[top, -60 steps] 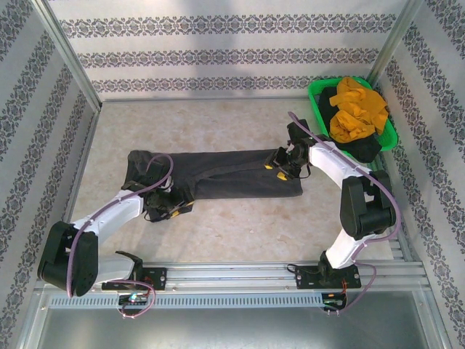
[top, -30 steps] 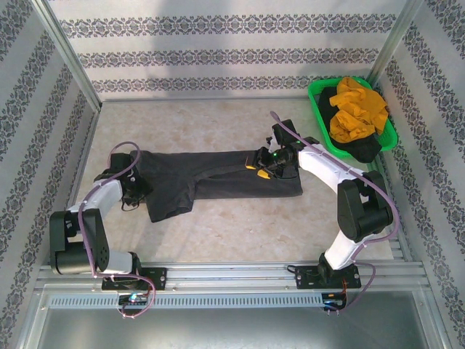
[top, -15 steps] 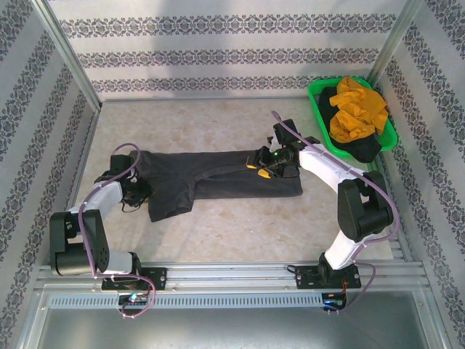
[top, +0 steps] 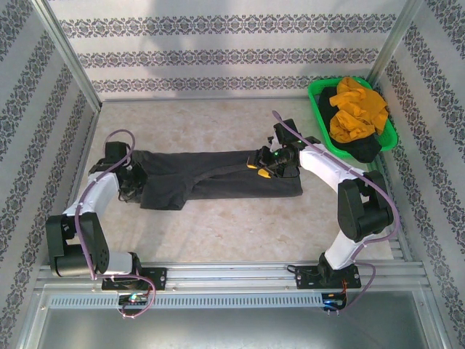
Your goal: Fold and stack the t-shirts
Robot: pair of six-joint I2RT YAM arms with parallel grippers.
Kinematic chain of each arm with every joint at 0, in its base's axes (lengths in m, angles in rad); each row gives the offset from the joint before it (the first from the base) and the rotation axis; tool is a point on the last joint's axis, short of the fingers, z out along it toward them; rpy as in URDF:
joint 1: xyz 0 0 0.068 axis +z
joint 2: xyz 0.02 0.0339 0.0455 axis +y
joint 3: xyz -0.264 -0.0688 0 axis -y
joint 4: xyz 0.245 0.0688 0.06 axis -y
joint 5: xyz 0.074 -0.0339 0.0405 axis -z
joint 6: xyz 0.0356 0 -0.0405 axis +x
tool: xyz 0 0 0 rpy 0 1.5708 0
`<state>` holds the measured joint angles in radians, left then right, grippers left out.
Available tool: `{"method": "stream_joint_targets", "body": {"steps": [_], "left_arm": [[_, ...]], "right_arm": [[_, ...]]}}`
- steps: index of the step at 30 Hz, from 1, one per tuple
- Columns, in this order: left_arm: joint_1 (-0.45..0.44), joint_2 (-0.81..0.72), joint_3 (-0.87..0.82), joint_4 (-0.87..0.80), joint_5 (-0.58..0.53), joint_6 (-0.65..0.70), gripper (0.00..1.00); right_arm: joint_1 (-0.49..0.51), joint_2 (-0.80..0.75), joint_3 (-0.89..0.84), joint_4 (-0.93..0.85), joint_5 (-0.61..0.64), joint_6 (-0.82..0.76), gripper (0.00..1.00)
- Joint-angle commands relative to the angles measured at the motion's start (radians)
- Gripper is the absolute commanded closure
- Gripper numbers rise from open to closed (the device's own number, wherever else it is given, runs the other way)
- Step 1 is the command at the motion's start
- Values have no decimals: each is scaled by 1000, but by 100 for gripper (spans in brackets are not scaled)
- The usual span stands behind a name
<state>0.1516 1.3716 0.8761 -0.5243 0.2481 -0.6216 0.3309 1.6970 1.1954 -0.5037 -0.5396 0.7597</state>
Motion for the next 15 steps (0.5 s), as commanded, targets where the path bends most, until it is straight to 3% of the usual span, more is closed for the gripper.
{"method": "stream_joint_targets", "body": {"steps": [1, 6, 15], "left_arm": [[3, -3, 59, -47, -68, -23, 100], [5, 112, 159, -78, -90, 16, 100], [9, 298, 268, 14, -163, 80, 98]], "right_arm": [[-19, -8, 19, -7, 7, 3, 48], [-32, -14, 8, -4, 4, 3, 49], [-60, -51, -60, 25, 24, 11, 52]]}}
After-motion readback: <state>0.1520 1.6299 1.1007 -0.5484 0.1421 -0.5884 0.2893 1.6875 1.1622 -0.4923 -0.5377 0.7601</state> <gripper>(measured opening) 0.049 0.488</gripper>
